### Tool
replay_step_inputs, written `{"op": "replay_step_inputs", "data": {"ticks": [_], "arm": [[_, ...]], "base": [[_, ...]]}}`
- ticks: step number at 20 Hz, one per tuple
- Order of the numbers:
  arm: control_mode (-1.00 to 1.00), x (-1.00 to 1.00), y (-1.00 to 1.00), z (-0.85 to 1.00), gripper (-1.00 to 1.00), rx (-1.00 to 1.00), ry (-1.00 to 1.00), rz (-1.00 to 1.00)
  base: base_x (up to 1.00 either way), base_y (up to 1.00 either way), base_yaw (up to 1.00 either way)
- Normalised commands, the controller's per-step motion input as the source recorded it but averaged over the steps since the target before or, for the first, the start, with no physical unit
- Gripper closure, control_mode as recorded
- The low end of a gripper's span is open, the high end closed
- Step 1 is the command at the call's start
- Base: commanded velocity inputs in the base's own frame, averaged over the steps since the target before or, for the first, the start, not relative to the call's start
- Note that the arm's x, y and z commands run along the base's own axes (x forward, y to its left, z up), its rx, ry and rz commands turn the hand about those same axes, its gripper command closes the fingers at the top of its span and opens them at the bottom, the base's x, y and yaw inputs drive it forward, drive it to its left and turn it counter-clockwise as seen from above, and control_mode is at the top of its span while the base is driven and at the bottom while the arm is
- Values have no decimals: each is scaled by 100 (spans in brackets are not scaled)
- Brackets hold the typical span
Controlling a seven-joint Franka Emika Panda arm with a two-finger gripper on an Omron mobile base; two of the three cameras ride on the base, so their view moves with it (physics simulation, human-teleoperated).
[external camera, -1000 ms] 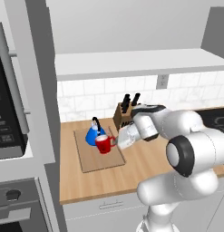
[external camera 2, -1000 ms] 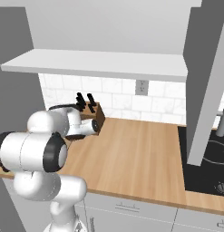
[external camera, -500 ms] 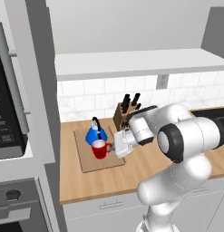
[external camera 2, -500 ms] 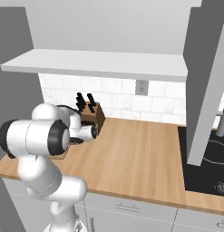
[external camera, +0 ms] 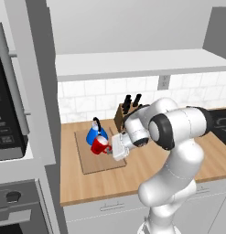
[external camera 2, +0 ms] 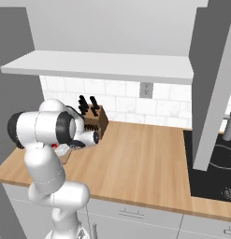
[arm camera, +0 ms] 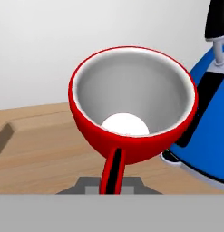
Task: Pick the kettle from the counter and place it on the tray. Then pick the mug from the cabinet and place it on the tray. Then close the cabinet doors.
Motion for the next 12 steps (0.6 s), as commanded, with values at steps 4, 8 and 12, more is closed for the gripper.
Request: {"op": "replay_step_inputs", "data": {"ticks": [4,8,12], "arm": [[-100,-4,3,-4,100,0,-5,6],[-100,-16,0,2,100,0,-3,10],[-100,-25,0,11,100,0,-4,15]], "base": [[0,0,0],[0,0,0],[0,0,0]]}}
